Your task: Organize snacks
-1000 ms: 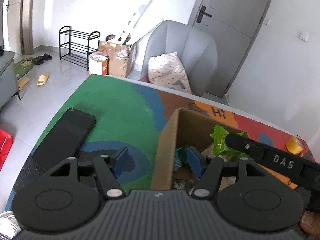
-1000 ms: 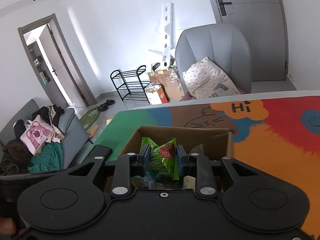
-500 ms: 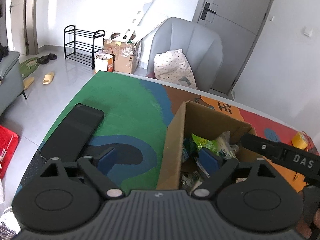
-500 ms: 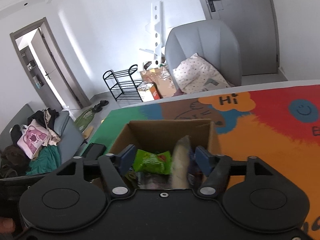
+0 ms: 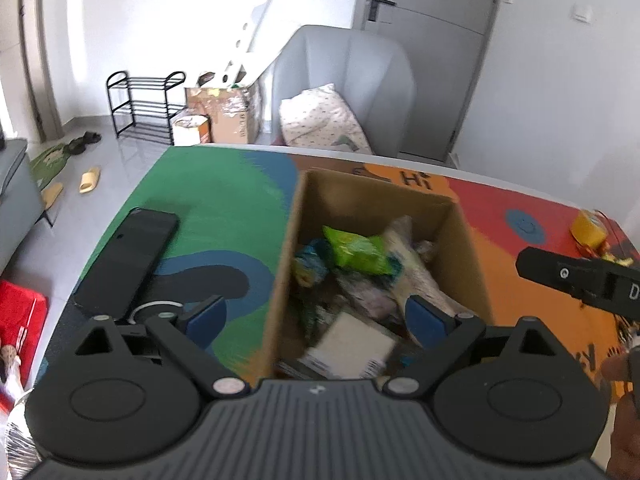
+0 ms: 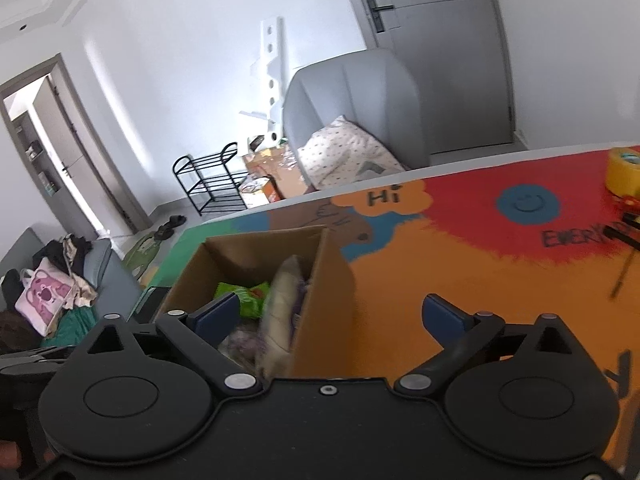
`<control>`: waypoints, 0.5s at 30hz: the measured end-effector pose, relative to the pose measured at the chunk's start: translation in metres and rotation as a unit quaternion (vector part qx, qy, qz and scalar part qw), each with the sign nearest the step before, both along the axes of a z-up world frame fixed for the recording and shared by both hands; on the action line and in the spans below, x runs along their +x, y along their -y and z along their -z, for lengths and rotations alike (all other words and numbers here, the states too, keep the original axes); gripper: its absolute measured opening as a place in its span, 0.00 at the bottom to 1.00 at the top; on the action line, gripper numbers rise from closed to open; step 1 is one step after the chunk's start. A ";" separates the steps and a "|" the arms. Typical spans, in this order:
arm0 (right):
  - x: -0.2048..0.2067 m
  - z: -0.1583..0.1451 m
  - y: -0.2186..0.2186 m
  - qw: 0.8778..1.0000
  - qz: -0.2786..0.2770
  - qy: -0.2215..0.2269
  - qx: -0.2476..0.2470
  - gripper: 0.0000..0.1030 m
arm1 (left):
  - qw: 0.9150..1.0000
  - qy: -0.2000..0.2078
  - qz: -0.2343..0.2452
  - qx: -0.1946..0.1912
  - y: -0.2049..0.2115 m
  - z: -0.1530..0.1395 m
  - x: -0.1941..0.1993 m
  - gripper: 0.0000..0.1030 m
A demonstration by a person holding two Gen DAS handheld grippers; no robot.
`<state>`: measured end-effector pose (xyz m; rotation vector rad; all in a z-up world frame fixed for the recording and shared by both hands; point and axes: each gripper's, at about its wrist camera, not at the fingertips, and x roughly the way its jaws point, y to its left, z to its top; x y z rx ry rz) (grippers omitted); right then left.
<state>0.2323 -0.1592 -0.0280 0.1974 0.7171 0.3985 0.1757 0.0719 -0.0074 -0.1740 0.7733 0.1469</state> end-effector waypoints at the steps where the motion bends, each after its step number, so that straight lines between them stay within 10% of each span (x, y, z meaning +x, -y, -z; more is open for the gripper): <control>1: -0.002 -0.001 0.004 1.000 0.004 0.000 0.001 0.98 | 1.000 0.001 0.006 0.003 0.005 -0.001 -0.002 0.93; 15: -0.043 -0.013 0.049 0.999 0.033 0.019 0.001 1.00 | 0.998 0.018 0.052 0.010 0.053 -0.010 -0.031 0.93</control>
